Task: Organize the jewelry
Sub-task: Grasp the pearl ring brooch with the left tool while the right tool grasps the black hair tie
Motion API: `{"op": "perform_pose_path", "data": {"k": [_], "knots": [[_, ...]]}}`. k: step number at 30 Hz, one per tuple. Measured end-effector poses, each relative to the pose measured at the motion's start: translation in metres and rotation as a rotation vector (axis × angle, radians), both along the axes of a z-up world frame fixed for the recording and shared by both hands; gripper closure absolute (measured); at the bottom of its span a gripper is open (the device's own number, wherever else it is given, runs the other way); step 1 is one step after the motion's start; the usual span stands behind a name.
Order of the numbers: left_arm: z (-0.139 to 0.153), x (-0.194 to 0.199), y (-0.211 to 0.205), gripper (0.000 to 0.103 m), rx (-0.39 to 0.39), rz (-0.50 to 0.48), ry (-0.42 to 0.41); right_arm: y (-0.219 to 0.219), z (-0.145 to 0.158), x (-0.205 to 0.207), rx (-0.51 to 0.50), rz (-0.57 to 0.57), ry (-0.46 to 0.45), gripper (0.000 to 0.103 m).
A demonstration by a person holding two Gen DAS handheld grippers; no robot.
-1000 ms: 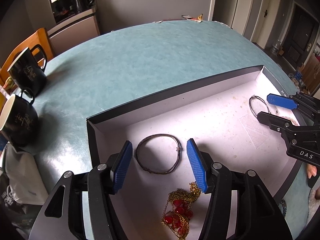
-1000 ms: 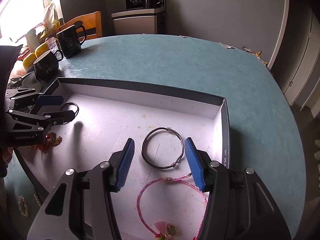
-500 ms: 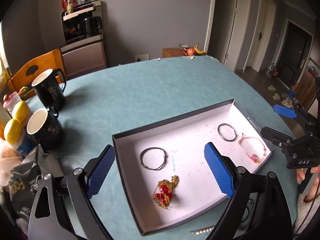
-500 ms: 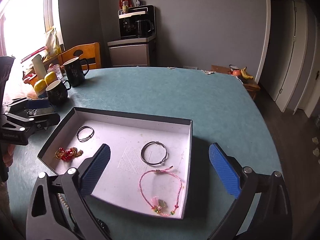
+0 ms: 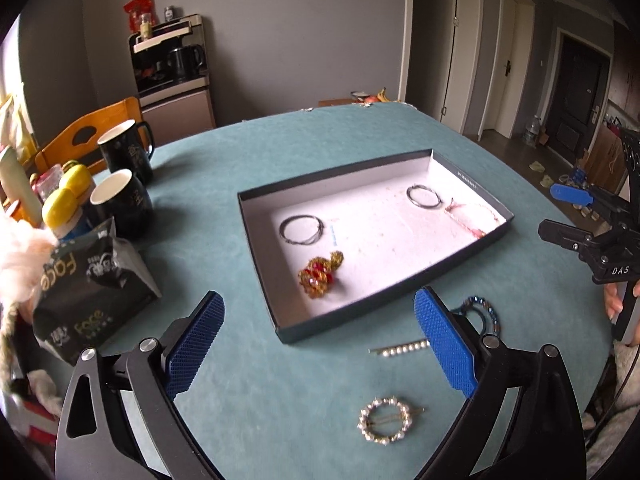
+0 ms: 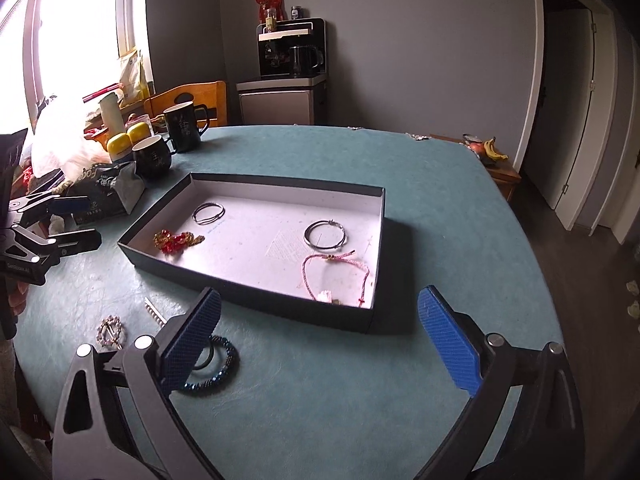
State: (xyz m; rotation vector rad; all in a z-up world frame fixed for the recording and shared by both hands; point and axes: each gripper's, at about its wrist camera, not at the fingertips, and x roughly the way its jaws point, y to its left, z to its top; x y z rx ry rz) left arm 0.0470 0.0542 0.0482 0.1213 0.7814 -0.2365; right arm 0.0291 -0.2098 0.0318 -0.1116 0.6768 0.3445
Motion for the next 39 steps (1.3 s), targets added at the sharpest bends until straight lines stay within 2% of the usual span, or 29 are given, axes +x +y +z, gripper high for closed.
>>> {"op": "perform_pose_path", "data": {"k": [8, 12, 18, 25, 28, 30, 35, 39], "knots": [[-0.043, -0.037, -0.004, 0.005, -0.012, -0.020, 0.087, 0.007, -0.029, -0.020, 0.000, 0.040, 0.080, 0.006], [-0.052, -0.050, -0.007, 0.005, -0.038, -0.050, 0.102, 0.014, -0.034, -0.027, 0.004, 0.071, 0.097, 0.006], [-0.064, -0.056, -0.019, 0.006, -0.006, -0.096, 0.113, 0.028, -0.039, -0.035, -0.016, 0.124, 0.105, 0.006], [-0.066, -0.057, -0.019, 0.009, -0.014, -0.118, 0.116, 0.031, -0.045, -0.034, -0.024, 0.134, 0.125, 0.006], [-0.068, -0.059, -0.023, 0.016, 0.009, -0.141, 0.110, 0.032, -0.046, -0.034, -0.023, 0.143, 0.128, 0.006], [-0.071, -0.060, -0.026, 0.034, 0.025, -0.159, 0.121, 0.035, -0.046, -0.033, -0.021, 0.158, 0.127, 0.006], [-0.070, -0.061, -0.024, 0.045, 0.021, -0.173, 0.117, 0.044, -0.045, -0.034, -0.013, 0.210, 0.123, 0.006], [-0.070, -0.060, -0.020, 0.050, 0.007, -0.165, 0.119, 0.054, -0.045, -0.032, -0.016, 0.235, 0.124, 0.013]]}}
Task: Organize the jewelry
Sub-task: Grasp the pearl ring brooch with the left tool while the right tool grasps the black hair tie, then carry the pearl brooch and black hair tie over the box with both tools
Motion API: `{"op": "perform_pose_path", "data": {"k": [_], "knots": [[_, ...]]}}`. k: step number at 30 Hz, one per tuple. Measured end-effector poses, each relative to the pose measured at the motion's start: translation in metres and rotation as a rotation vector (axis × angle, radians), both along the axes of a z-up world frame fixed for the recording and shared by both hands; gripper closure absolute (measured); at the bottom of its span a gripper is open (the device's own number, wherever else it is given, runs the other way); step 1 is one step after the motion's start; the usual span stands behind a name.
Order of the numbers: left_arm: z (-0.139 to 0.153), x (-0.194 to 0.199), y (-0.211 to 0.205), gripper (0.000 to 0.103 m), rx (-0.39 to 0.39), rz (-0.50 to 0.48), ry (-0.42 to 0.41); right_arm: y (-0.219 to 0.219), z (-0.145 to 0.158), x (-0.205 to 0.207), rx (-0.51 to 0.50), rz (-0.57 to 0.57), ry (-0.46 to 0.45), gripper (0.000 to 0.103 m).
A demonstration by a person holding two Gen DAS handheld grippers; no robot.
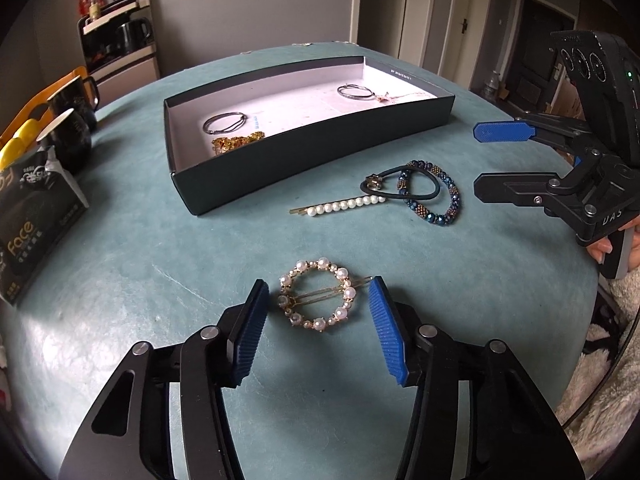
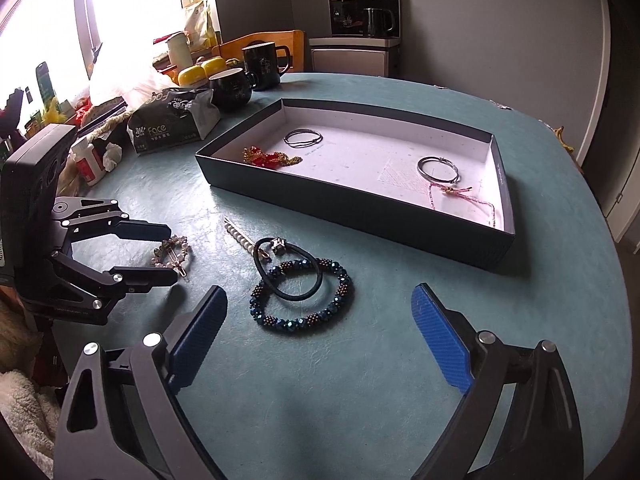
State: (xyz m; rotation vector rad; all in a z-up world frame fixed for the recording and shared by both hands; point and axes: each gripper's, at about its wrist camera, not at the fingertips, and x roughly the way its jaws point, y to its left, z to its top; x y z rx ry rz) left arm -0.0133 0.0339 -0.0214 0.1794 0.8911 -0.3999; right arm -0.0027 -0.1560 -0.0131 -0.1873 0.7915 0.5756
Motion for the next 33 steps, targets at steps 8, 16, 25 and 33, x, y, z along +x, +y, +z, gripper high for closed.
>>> {"op": "perform_pose_path", "data": {"k": [8, 16, 25, 33], "knots": [[0.001, 0.001, 0.001, 0.060, 0.008, 0.017, -0.005, 0.021, -0.004, 0.003, -0.011, 0.058, 0.017, 0.041], [0.000, 0.000, -0.003, 0.060, 0.031, 0.017, -0.012, 0.030, -0.005, 0.017, -0.067, 0.043, -0.003, 0.077], [0.000, 0.000, -0.002, 0.060, 0.023, 0.017, -0.009, 0.039, -0.017, 0.033, -0.129, 0.048, 0.022, 0.088], [0.001, 0.000, -0.001, 0.060, 0.015, 0.017, -0.006, 0.044, -0.016, 0.032, -0.144, 0.100, 0.037, 0.101]]}}
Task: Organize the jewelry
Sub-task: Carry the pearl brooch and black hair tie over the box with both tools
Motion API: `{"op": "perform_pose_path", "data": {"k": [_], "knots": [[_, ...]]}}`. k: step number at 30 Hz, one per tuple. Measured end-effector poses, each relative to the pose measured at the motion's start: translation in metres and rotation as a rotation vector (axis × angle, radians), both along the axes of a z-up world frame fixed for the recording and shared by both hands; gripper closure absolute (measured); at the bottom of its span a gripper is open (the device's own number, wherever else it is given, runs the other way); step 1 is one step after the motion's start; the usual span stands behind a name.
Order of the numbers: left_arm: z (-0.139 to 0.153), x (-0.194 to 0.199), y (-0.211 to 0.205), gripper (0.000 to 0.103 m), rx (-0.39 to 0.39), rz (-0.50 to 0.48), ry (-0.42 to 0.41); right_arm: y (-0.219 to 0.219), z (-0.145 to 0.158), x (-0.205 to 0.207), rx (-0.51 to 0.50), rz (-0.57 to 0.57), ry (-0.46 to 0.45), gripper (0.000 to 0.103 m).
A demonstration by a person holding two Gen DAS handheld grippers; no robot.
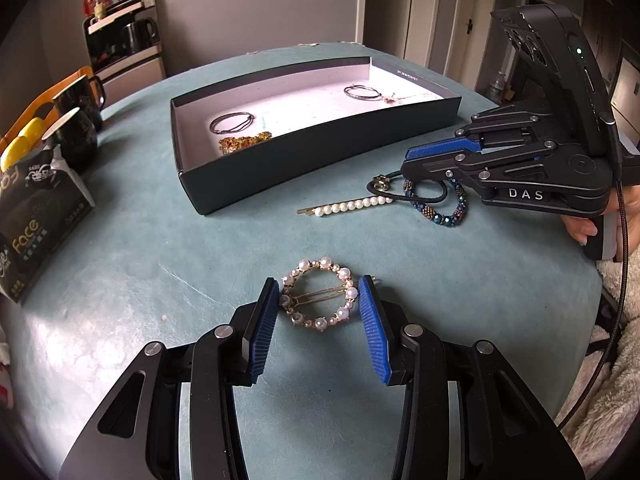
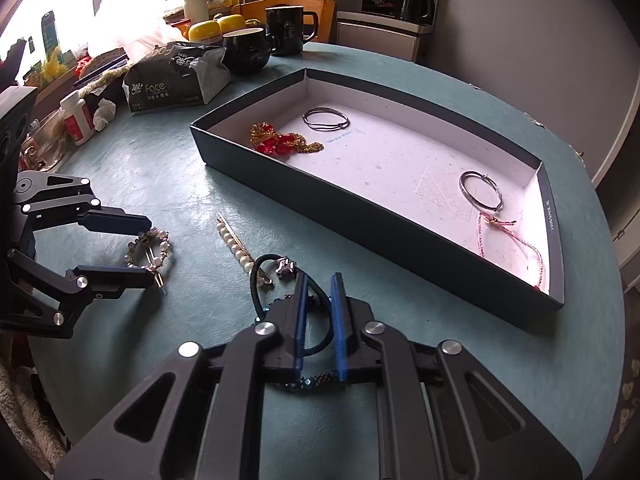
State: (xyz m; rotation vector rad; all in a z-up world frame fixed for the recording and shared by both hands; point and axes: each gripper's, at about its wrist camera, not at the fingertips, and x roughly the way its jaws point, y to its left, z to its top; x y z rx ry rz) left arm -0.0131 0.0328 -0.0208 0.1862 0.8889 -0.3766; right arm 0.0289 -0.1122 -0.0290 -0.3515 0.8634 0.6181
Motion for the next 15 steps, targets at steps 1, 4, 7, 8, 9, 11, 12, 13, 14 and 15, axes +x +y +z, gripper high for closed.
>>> {"op": "perform_pose_path", "data": {"k": [1, 4, 7, 8, 9, 11, 12, 13, 14, 15], "knots": [[0.000, 0.000, 0.000, 0.060, -0.001, 0.000, 0.001, 0.001, 0.000, -0.001, -0.005, 0.001, -0.003, 0.101], [0.000, 0.001, 0.001, 0.060, -0.005, 0.000, 0.002, 0.000, 0.001, -0.001, 0.001, 0.001, -0.004, 0.101], [0.000, 0.001, 0.001, 0.060, -0.008, 0.000, 0.003, -0.002, 0.006, -0.003, 0.030, -0.003, -0.011, 0.101], [0.000, 0.001, 0.001, 0.060, -0.007, 0.000, 0.003, -0.003, 0.009, -0.004, 0.040, -0.002, -0.016, 0.101], [0.000, 0.001, 0.001, 0.060, -0.007, 0.000, 0.003, -0.004, 0.012, -0.005, 0.049, -0.003, -0.023, 0.101], [0.000, 0.001, 0.001, 0.060, -0.010, 0.000, 0.003, -0.007, 0.018, -0.007, 0.065, -0.004, -0.034, 0.101], [0.000, 0.001, 0.002, 0.060, -0.011, 0.000, 0.003, -0.008, 0.021, -0.007, 0.071, -0.007, -0.042, 0.101], [0.001, 0.001, 0.002, 0.060, -0.013, 0.000, 0.003, -0.009, 0.024, -0.008, 0.076, -0.010, -0.048, 0.101], [0.001, 0.001, 0.002, 0.060, -0.017, 0.000, 0.004, -0.010, 0.027, -0.008, 0.083, -0.012, -0.055, 0.101], [0.001, 0.001, 0.003, 0.060, -0.023, 0.000, 0.005, -0.011, 0.030, -0.009, 0.090, -0.013, -0.060, 0.101]]}}
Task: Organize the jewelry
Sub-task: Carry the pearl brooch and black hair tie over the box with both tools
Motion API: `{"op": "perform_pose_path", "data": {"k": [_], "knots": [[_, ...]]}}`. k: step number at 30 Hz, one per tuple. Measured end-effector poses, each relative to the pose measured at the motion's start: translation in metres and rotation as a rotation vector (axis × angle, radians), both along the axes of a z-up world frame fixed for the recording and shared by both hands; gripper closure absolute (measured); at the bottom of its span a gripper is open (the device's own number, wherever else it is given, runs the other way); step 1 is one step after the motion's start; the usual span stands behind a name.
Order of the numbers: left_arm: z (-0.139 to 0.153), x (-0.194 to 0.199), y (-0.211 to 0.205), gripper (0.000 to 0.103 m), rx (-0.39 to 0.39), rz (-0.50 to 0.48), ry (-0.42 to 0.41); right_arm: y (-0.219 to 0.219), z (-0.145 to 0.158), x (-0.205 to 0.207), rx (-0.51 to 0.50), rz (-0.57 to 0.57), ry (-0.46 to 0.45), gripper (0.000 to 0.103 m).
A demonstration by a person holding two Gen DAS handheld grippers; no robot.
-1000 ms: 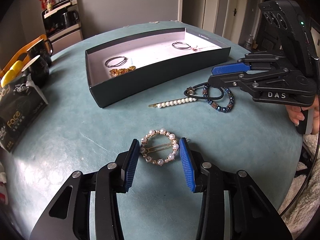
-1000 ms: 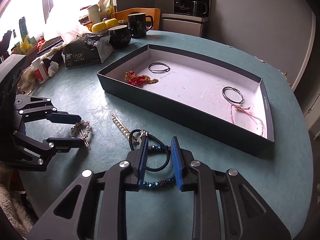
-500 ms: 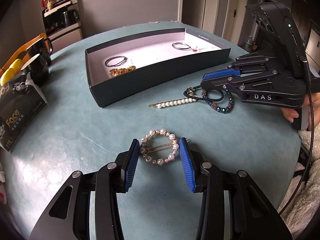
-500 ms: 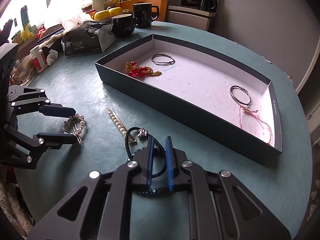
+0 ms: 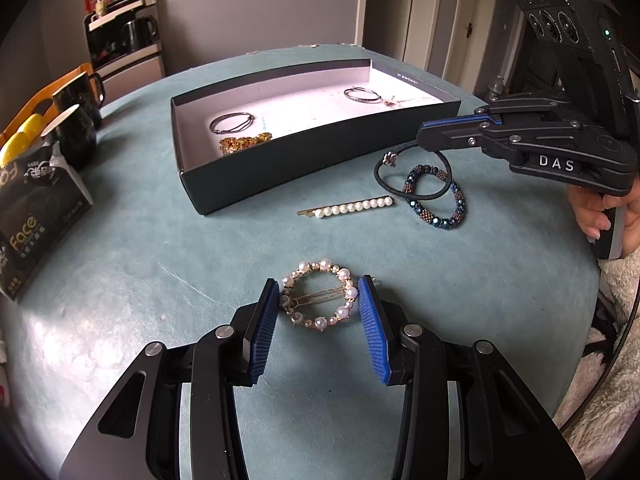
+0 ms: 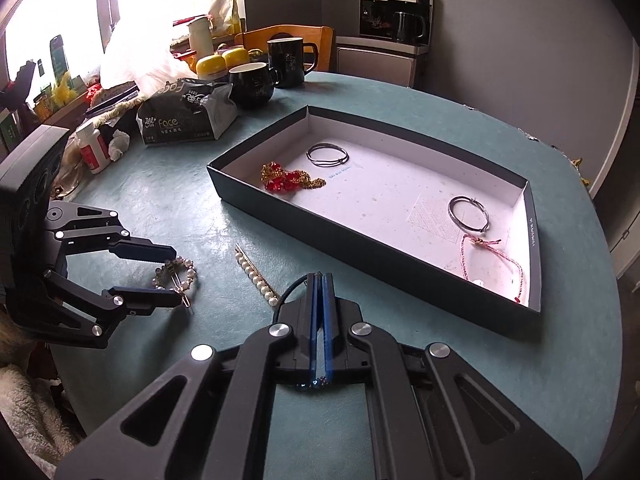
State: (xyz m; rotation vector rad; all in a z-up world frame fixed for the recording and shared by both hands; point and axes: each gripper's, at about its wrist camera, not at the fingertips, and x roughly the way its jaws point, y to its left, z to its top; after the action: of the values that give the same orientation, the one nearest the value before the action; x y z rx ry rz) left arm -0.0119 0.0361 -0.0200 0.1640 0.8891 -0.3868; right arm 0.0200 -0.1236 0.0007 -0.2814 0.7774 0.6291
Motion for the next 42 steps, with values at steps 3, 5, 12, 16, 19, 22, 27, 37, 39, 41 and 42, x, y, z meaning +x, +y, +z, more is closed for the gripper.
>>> {"op": "perform_pose_path", "data": {"k": [3, 5, 12, 16, 19, 22, 27, 37, 39, 41, 42], "knots": [[0.000, 0.000, 0.000, 0.061, -0.008, -0.004, 0.002, -0.002, 0.008, -0.001, 0.013, -0.004, -0.018, 0.101], [0.001, 0.000, -0.001, 0.061, -0.001, -0.006, 0.000, -0.004, 0.012, 0.000, 0.019, -0.006, -0.026, 0.101], [0.024, 0.003, -0.001, 0.061, 0.007, -0.015, -0.053, -0.015, 0.032, 0.010, 0.055, -0.035, -0.066, 0.101], [0.045, 0.014, -0.001, 0.061, 0.018, -0.014, -0.100, -0.021, 0.046, 0.023, 0.076, -0.060, -0.097, 0.101], [0.059, 0.030, 0.000, 0.061, 0.012, -0.011, -0.123, -0.024, 0.054, 0.034, 0.088, -0.078, -0.117, 0.101], [0.070, 0.050, -0.002, 0.061, 0.002, -0.015, -0.136, -0.026, 0.060, 0.048, 0.097, -0.103, -0.124, 0.101], [0.083, 0.085, -0.012, 0.061, 0.006, -0.017, -0.151, -0.027, 0.066, 0.070, 0.112, -0.141, -0.129, 0.101], [0.061, 0.157, -0.033, 0.061, -0.035, 0.017, -0.060, -0.024, 0.053, 0.127, 0.131, -0.244, -0.103, 0.101], [0.049, 0.164, -0.036, 0.061, -0.045, 0.020, -0.030, -0.023, 0.045, 0.136, 0.140, -0.259, -0.094, 0.101], [0.039, 0.165, -0.039, 0.061, -0.042, 0.006, -0.012, -0.023, 0.035, 0.142, 0.142, -0.271, -0.087, 0.101], [0.035, 0.164, -0.041, 0.061, -0.030, 0.000, -0.010, -0.023, 0.029, 0.144, 0.144, -0.272, -0.076, 0.101]]}}
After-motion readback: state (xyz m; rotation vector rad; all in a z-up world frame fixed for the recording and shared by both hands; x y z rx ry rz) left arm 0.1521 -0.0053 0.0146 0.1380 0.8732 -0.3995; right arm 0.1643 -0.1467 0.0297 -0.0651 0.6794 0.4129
